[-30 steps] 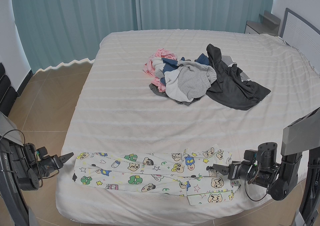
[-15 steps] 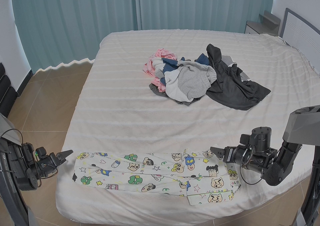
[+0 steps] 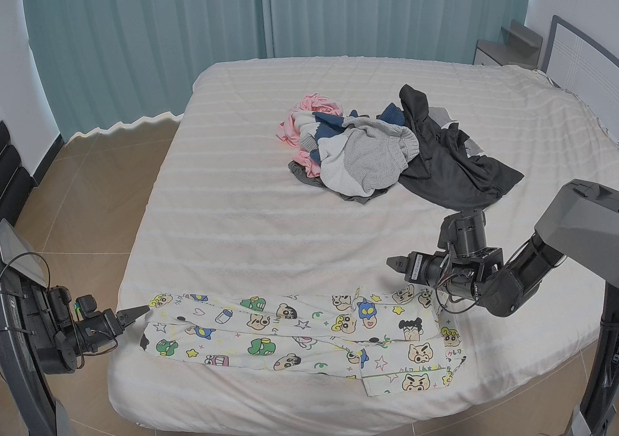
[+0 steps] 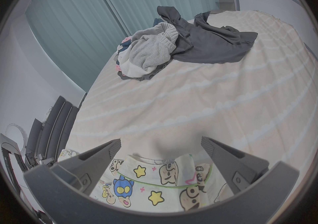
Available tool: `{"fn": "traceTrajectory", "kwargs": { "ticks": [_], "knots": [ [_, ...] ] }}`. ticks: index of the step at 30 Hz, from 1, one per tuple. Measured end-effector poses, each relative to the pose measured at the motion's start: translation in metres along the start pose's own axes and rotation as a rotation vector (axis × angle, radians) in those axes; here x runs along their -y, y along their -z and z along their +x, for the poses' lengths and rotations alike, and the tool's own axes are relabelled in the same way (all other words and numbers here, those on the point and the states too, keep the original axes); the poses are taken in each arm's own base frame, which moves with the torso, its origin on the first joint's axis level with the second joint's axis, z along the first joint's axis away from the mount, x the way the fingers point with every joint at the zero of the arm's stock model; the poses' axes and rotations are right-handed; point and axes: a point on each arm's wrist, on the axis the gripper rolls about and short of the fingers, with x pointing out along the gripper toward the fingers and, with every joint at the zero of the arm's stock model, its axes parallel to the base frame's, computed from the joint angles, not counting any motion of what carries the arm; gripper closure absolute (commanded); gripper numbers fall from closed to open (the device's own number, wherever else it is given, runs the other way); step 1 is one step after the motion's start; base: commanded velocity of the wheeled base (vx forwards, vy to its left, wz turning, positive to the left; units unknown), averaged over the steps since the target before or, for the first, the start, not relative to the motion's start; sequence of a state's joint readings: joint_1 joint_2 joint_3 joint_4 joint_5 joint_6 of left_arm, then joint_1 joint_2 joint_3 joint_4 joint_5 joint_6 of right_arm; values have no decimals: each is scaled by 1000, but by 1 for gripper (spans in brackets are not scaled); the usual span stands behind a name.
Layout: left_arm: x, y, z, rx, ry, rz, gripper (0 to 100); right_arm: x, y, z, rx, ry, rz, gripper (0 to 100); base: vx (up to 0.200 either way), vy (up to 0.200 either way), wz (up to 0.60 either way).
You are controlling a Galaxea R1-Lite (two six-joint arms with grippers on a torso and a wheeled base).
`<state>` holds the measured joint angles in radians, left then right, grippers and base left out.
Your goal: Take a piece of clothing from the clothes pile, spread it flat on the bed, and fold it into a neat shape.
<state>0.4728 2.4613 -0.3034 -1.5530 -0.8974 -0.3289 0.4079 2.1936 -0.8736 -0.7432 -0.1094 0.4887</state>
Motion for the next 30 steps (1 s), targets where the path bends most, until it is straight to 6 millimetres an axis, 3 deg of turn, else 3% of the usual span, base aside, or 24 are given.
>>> {"fn": "traceTrajectory", "kwargs": {
  "ticks": [10, 11, 22, 30],
  "knots": [
    [-2, 4, 1, -11, -2, -10, 0, -3, 11, 7, -29, 1, -19, 0, 0, 0, 0],
    [-2, 4, 1, -11, -3, -9, 0, -3, 12, 7, -32, 1, -20, 100, 0, 0, 0],
    [-4, 6, 2, -17, -5, 11, 0, -1, 26, 12, -64, 30, -44, 100, 0, 0, 0],
    [-5, 7, 2, -18, -6, 8, 0, 3, 29, -1, -78, 41, -48, 100, 0, 0, 0]
  ]
}}
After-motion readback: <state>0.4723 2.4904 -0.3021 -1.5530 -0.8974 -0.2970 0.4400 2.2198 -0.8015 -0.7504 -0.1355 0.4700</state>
